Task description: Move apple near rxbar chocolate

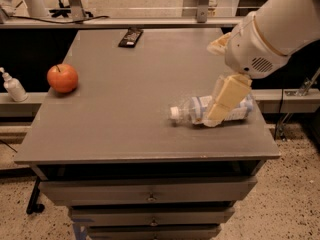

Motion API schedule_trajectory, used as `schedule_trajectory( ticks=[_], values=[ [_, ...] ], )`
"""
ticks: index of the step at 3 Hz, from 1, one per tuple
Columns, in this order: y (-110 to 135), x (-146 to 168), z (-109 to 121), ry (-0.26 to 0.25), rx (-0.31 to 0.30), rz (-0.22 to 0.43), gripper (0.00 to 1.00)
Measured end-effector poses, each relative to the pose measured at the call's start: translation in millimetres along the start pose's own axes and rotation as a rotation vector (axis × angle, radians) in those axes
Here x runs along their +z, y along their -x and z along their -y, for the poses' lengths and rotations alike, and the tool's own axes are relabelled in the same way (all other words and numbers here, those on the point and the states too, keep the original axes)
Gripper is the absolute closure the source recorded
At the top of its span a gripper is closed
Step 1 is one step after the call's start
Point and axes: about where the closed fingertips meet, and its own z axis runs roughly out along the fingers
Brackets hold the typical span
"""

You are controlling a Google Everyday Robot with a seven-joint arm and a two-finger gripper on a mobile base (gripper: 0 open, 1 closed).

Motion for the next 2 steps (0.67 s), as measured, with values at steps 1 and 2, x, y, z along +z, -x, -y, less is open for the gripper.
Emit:
schedule_trajectory(
  ticks=[1,2],
  values=[
    [45.8,42.4,6.1,0.033,-0.026,0.143,0.00],
    [99.2,85.9,4.9,0.066,-0.011,0.307,0.00]
  ],
)
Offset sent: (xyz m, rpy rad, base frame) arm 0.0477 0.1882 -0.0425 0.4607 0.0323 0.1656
